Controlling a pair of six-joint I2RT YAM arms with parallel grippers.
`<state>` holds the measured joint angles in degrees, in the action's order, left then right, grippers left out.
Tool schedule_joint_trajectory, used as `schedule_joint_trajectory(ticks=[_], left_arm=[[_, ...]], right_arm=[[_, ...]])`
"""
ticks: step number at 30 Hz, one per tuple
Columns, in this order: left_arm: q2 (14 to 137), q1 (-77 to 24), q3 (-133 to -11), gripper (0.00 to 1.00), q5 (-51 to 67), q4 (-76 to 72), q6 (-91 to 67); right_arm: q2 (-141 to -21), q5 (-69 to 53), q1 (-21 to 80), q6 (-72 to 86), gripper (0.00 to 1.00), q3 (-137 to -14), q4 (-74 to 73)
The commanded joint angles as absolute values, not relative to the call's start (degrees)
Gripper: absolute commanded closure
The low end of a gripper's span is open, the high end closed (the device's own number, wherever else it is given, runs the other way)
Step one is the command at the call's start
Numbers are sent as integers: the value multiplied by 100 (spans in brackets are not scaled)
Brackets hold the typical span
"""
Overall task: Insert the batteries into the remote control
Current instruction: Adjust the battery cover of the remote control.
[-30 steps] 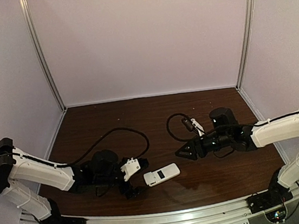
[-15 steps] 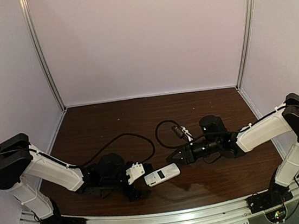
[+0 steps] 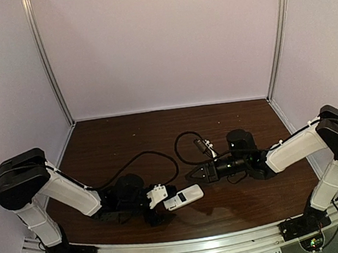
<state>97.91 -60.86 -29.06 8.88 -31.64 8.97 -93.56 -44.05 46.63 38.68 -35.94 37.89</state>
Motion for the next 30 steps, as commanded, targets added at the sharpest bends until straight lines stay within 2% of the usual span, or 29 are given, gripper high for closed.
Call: schedule_joint_trajectory(ticks=[1,5,12,20,22,26,30], left_arm=[[9897,-6015,-2969,19,941,-3203,1063],[9850,-5870,-2954,26,953,-3116,1143],[9834,-5686,-3030,29,1021,-2972,1358],[9845,-5594,-3145,38,1232,-2856,1547],[9810,-5594,-3168,36,1274,-2809,1549],[9514,-5593,-3067,22,1274,-2816,1452],[9048,-5600,-2909,17,1250,-2822,1364]], right_arm=[[-9442,-4498,4702,3914,75,-3524,3932],[-9448,-4509,4707,3900,75,-3518,3911],[-9507,-4565,4702,3885,75,-3521,3929],[-9536,-4588,4707,3863,75,-3543,3902],[-9544,-4567,4702,3861,75,-3572,3827],[-9538,-4489,4738,3865,75,-3616,3702],[-9591,-4425,4818,3876,75,-3709,3636]])
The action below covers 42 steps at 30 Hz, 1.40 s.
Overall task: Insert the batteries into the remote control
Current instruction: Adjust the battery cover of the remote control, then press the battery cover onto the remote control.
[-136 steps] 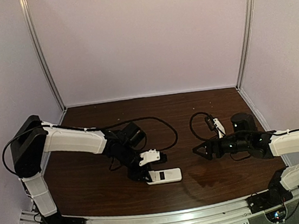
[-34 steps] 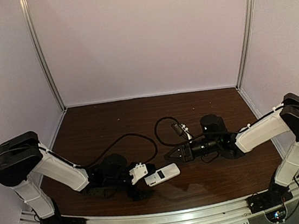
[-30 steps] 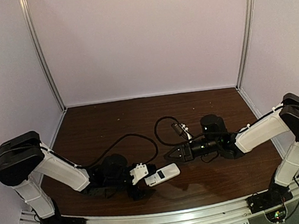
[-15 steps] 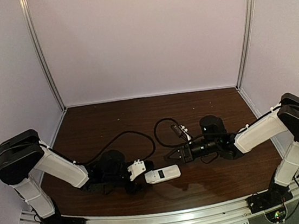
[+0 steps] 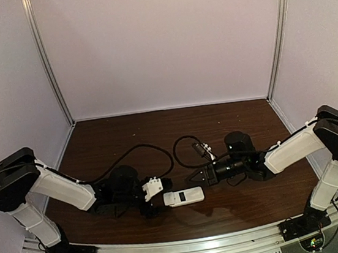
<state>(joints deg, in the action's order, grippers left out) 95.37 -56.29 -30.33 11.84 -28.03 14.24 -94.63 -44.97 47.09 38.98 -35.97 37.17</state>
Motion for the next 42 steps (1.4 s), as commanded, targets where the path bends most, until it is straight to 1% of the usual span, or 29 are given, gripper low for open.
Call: schedule_joint_trajectory(ticks=[1,6,11,15,17,19,20,24,28,32,38,42], left_arm=[[8939,-5609,-2878,16,1215,-2809,1333],[8296,-5614,-2446,15,932,-3089,831],[7660,-5527,-1870,18,309,-3318,-279],[7273,-5429,-1689,25,99,-3117,-1274],[7136,-5421,-1556,30,-86,-3248,-1783],[7071,-5418,-1490,33,-110,-3302,-2196],[7067,-5422,-1501,36,-241,-3222,-2381],[7215,-5423,-1579,40,-350,-3089,-2919],[7504,-5421,-1638,41,-46,-3205,-2743],[7401,-5414,-1223,41,0,-4109,-2420],[7484,-5414,-1361,41,262,-4060,-1435],[7655,-5414,-1167,36,550,-4776,-815]], right_arm=[[-9616,-4405,4836,3886,75,-3742,3616],[-9835,-4297,4992,4017,77,-3966,3550],[-10150,-4169,5184,3994,80,-4282,3312],[-10365,-4017,5326,3776,82,-4626,2769],[-10456,-3955,5383,3699,83,-4783,2568],[-10543,-3895,5433,3613,84,-4940,2369],[-10590,-3867,5451,3599,84,-5000,2291],[-10796,-3803,5502,3541,85,-5245,2047],[-10942,-3731,5549,3390,85,-5460,1753],[-11090,-3647,5612,3224,86,-5676,1409],[-11262,-3436,5669,3047,88,-5784,915],[-11328,-3338,5669,2983,89,-5792,642]])
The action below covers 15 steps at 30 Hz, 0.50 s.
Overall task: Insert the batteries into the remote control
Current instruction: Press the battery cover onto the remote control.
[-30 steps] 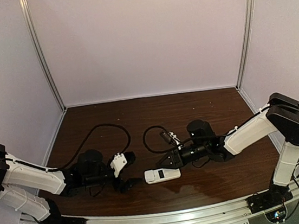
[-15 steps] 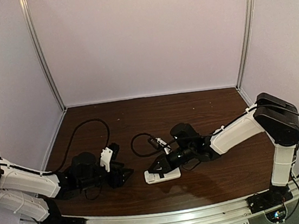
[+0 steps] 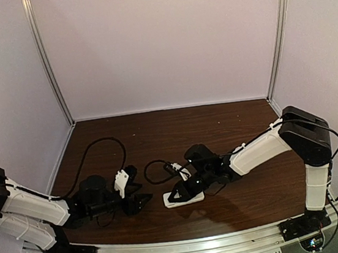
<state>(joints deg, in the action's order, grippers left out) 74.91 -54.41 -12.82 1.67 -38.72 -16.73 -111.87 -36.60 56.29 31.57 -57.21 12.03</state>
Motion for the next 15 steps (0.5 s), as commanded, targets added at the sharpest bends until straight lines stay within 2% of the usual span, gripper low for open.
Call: schedule_joint_trajectory(ticks=[1,15], left_arm=[[7724,-5414,-1172,35,652,-4848,-603],[9349,-5412,-1663,22,1603,-5604,1220]], right_arm=[[-11349,-3309,5669,2976,90,-5784,601],[-11340,-3352,5639,3081,91,-5661,664]])
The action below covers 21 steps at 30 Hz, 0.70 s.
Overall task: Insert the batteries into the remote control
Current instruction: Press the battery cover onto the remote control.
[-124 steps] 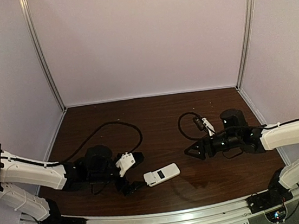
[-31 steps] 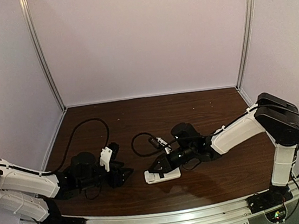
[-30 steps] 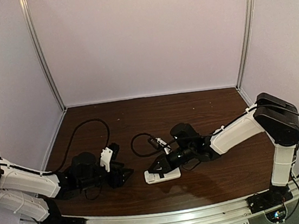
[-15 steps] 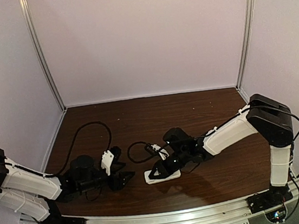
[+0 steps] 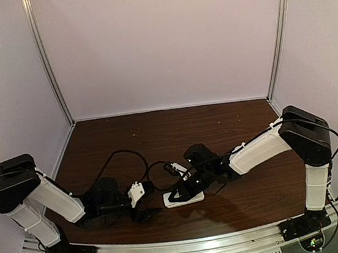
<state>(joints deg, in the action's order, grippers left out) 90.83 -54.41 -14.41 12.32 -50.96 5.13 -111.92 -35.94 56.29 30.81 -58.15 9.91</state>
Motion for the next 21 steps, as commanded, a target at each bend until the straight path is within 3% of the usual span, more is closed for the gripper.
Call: schedule_joint_trajectory(ticks=[1,7,15,21], left_arm=[[9412,-5409,-1669,21,1603,-5704,1298],[9469,-5410,-1622,20,1385,-5901,1739],[8831,-5414,-470,16,852,-7735,1149],[8739,-5425,-344,15,1077,-7718,1137]], right_arm=[[-11338,-3368,5624,3092,92,-5648,694],[-11332,-3447,5575,3128,92,-5590,789],[-11342,-3528,5524,3182,92,-5524,901],[-11368,-3592,5487,3234,93,-5506,954]])
